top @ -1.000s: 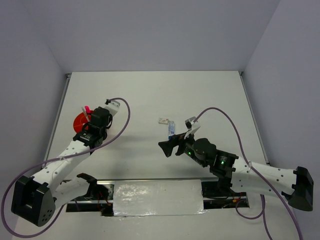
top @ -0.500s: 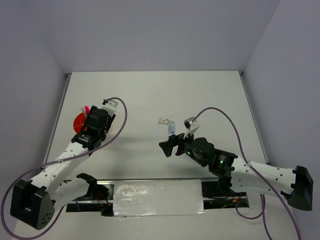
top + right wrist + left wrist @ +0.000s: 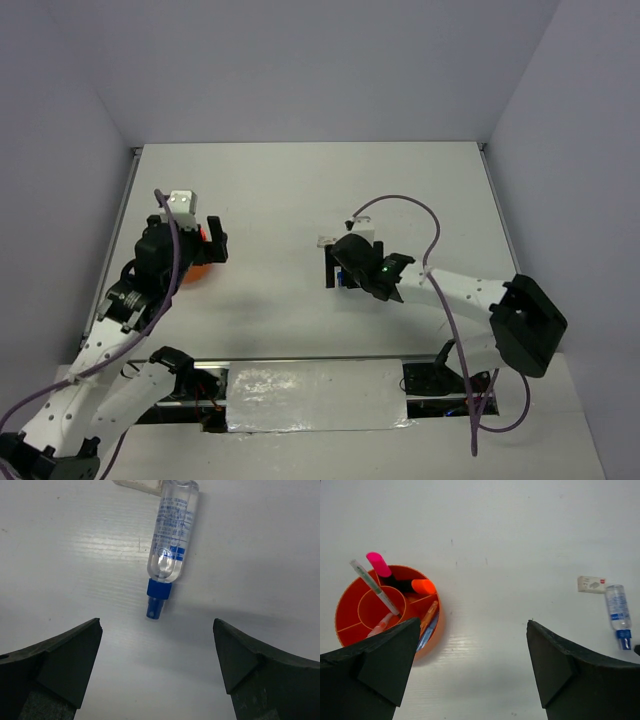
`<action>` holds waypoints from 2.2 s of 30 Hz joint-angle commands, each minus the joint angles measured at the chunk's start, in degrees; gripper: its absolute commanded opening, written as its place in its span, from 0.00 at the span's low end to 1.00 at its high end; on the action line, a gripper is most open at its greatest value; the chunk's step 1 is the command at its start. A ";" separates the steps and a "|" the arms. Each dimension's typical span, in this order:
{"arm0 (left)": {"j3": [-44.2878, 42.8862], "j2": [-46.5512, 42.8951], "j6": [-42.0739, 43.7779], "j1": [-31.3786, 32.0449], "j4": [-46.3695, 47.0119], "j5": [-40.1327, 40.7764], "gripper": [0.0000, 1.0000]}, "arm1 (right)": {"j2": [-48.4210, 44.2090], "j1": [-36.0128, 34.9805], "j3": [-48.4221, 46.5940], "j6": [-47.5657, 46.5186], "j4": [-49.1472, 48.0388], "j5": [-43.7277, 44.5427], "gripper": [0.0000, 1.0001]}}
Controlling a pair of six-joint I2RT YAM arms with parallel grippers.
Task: Sort the stationery into containers
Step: Pick up the stationery from the center of the board.
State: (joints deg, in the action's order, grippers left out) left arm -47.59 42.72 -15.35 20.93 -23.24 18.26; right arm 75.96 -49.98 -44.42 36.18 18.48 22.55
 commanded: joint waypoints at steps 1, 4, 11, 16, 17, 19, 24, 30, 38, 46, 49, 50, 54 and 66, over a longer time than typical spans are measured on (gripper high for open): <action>2.14 -5.79 -2.93 -0.19 0.30 -5.07 0.99 | 4.18 0.49 -4.35 1.08 2.53 1.45 0.98; 3.55 -9.40 -2.84 -0.10 1.45 -6.74 0.99 | 7.08 0.58 -4.36 1.52 0.51 1.10 0.95; 3.12 -7.13 -1.87 -0.01 1.45 -12.45 0.99 | 18.07 1.89 -10.41 1.43 0.42 3.82 0.90; 3.03 -6.60 -1.78 -0.01 1.36 -13.69 0.99 | 22.37 4.01 -13.23 1.08 1.20 3.38 0.86; 3.03 -6.86 -1.70 -0.01 1.45 -13.87 0.99 | 22.82 4.18 -13.49 0.91 1.56 3.47 0.84; 3.21 -7.12 -1.70 -0.01 1.62 -14.13 0.99 | 23.52 4.18 -13.85 0.64 1.65 3.30 0.68; 3.12 -7.21 -1.43 -0.01 1.62 -14.48 0.99 | 22.04 4.01 -11.57 -0.67 0.33 1.02 0.34; 3.03 -6.86 -1.00 -0.01 1.71 -16.15 0.99 | 13.88 3.83 -6.64 -1.29 2.69 2.06 0.00; 3.91 -6.16 1.03 -0.01 11.10 -42.93 0.99 | -1.50 1.99 -8.40 -16.75 9.38 -28.86 0.02; 9.89 -13.27 15.39 0.69 23.96 -55.09 0.99 | -15.84 0.58 -8.47 -22.89 17.08 -47.43 0.00; 4.99 -10.82 25.51 1.83 18.43 -57.55 0.99 | -16.46 -1.69 -10.77 -24.94 25.72 -38.93 0.00; 3.57 -9.86 27.46 2.44 15.54 -56.24 0.99 | -16.81 -3.53 -11.12 -24.93 26.42 -37.59 0.00; -0.04 -5.55 33.36 10.08 13.76 -51.14 0.99 | -15.85 -4.43 -13.31 -28.61 30.54 -38.99 0.00; -14.29 15.56 37.68 26.61 -3.84 -63.53 0.99 | -5.30 -4.34 -26.76 -42.68 41.11 -45.21 0.00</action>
State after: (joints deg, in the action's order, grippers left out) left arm -61.87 61.01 19.97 44.53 -24.05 -39.46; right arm 70.24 -54.15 -67.59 -1.37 55.61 -19.14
